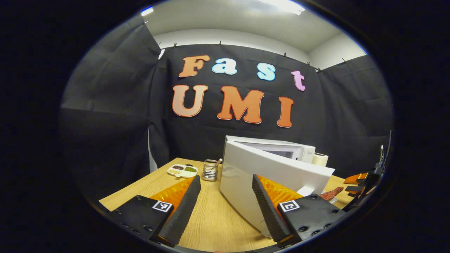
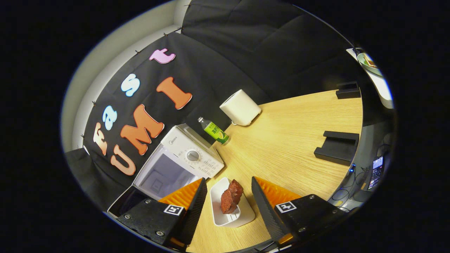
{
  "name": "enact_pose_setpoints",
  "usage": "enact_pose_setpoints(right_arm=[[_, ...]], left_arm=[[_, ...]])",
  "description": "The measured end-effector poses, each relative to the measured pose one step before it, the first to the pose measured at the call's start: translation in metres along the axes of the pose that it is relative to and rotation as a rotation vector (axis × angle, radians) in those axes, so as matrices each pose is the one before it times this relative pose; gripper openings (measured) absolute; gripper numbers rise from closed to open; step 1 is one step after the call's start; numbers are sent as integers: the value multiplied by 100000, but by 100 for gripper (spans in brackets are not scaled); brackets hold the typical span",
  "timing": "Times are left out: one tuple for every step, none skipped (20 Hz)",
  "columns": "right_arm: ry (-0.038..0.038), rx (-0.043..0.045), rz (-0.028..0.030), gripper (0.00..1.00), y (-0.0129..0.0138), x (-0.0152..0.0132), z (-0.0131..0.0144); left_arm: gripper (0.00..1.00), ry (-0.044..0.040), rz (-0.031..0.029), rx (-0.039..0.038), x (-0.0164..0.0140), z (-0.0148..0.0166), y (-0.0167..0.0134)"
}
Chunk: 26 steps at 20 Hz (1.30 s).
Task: Open the microwave oven with the left hand, put the food in, and close the microwave oven.
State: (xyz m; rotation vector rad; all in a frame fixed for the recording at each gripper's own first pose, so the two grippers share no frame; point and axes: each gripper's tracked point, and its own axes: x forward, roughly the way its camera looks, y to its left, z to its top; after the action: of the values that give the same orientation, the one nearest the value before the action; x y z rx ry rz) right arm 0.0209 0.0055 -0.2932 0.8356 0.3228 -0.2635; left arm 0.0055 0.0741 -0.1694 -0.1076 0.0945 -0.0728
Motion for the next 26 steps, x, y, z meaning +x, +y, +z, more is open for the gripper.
enact_pose_setpoints(right_arm=[[-688, 268, -817, 80, -112, 209, 227], [-1117, 422, -751, 78, -59, 179, 225], [-691, 92, -244, 74, 2, 328, 96], [207, 43, 107, 70, 136, 204, -218], [841, 600, 513, 65, 192, 226, -251], [1121, 845, 1126, 63, 382, 116, -341], [978, -177, -193, 58, 63, 243, -305], [737, -881, -733, 57, -266, 222, -538], [1130, -160, -310, 56, -78, 71, -373], [1495, 729, 440, 56, 76, 138, -433], [678, 853, -557, 53, -197, 180, -209], [-628, 778, -951, 51, -328, 156, 198], [-1010, 1224, -1149, 41, -416, 128, 302], [-343, 1915, -594, 33, -88, 143, 109], [479, 1618, 445, 22, 160, -262, -96], [-356, 652, 810, 20, 178, 303, 41], [-536, -441, 361, 16, 355, -261, 237], [-954, -1018, 294, 15, 337, 18, 269], [-1161, -1483, -330, 13, 324, -186, 356], [-1470, -1241, -56, 12, 345, -173, 414], [-1524, -1212, 733, 12, 572, -435, 633], [-1690, -1051, 890, 12, 732, -327, 716], [-1976, -873, 759, 12, 696, -248, 732], [-1771, -829, 845, 12, 757, -80, 768], [-1142, -625, 1032, 12, 864, -95, 536], [-515, -416, 1294, 12, 975, 20, 405]], left_arm=[[93, -198, -88, -7, -31, 68, 60], [93, -59, 56, -46, 83, 29, 112], [96, 99, 486, 69, -29, -32, 197], [94, 253, 347, -4, 88, -93, 191], [93, 158, 278, -155, -75, -239, 20], [94, 181, 232, -353, 44, -48, 134], [94, 190, 49, -407, 141, 19, 120], [94, 127, -81, -338, 186, -94, 38], [94, 244, -91, -245, 22, -93, -5], [94, 121, -7, -99, 32, -83, 17], [93, 235, -79, -25, -114, -118, 68], [93, 64, -57, -46, 195, 39, 58], [94, 91, 217, -42, 92, -50, 145], [93, -64, 355, 25, 126, -59, 159], [94, -35, 253, 154, -49, -84, 56], [93, -44, 143, 242, 67, -84, 14], [93, 162, 77, 360, 189, -70, 50], [93, 207, 178, 270, 256, -7, -10], [95, 333, -225, 153, 115, -286, -109], [93, 37, -954, 456, 15, -74, -299], [94, 168, -334, 706, 236, -70, -92], [95, 300, -147, 387, -67, -134, -101], [95, 124, -414, -249, 89, -201, -141], [94, 441, -410, -879, 3, -211, -180], [93, 561, -843, -1204, 28, -244, -284], [93, 930, -1430, -671, -97, -324, -433]])
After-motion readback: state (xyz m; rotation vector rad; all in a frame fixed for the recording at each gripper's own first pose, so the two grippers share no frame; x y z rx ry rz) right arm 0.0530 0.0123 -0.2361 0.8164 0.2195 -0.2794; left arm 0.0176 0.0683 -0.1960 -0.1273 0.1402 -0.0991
